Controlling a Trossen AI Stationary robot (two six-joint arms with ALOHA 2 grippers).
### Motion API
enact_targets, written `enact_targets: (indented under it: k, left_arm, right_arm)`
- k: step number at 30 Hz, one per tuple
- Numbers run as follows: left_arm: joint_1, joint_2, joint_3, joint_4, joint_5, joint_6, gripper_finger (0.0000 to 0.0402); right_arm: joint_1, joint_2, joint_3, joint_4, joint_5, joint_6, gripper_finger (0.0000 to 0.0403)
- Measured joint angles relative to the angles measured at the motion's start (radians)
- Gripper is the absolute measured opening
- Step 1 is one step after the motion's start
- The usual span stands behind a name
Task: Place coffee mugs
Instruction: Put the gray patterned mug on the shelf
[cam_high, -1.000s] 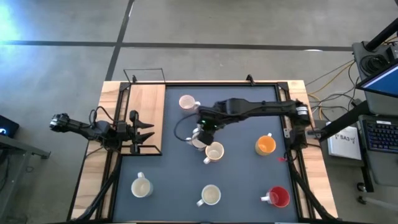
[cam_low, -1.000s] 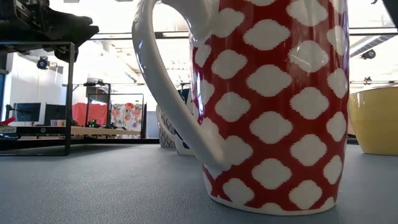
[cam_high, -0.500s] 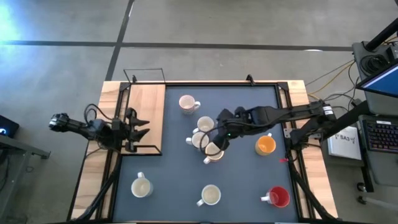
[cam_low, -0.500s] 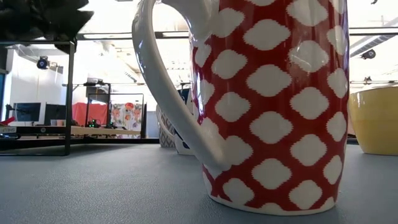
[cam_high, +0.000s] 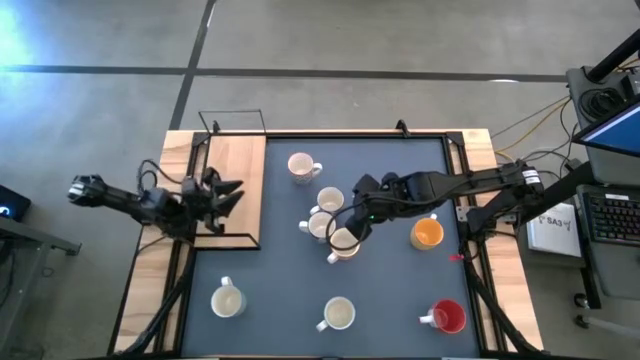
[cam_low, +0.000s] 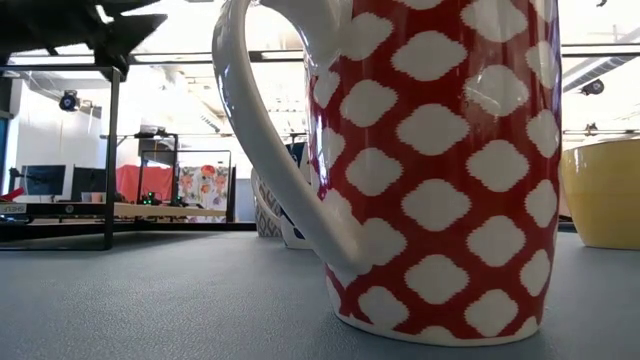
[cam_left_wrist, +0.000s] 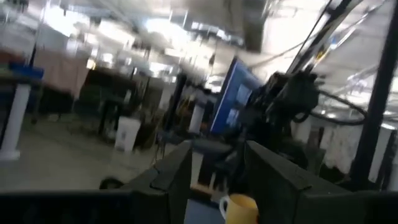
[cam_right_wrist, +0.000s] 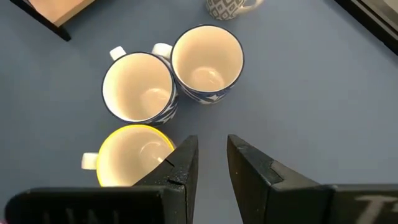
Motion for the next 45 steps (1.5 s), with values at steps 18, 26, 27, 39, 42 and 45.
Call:
enact_targets:
  k: [18, 26, 27, 39, 42, 45]
  left_arm:
    - [0.092, 0.298, 0.607, -1.196, -0.137, -0.424, 0.0132]
    - [0.289, 0.437, 0.635, -1.17, 0.128, -0.254, 0.0132]
    - [0.32, 0.461, 0.634, -1.151, 0.191, -0.213, 0.0132]
    - [0.528, 0.769, 0.733, -1.067, 0.463, 0.192, 0.0132]
    - [0.536, 0.843, 0.785, -1.069, 0.486, 0.277, 0.0132]
    - [0.547, 0.918, 0.83, -1.083, 0.514, 0.341, 0.0132]
  right_arm:
    - [-0.004, 0.0, -0.002, -0.001, 0.001, -0.015, 0.0072]
    - [-0.02, 0.0, -0.002, -0.001, 0.01, -0.02, 0.0073]
    - [-0.022, 0.0, -0.002, -0.001, 0.01, -0.02, 0.0072]
    - [-0.04, 0.0, -0.004, -0.001, 0.027, -0.02, 0.0074]
    - [-0.04, 0.0, -0.004, -0.001, 0.028, -0.02, 0.0072]
    - [-0.04, 0.0, -0.005, -0.001, 0.045, -0.02, 0.007]
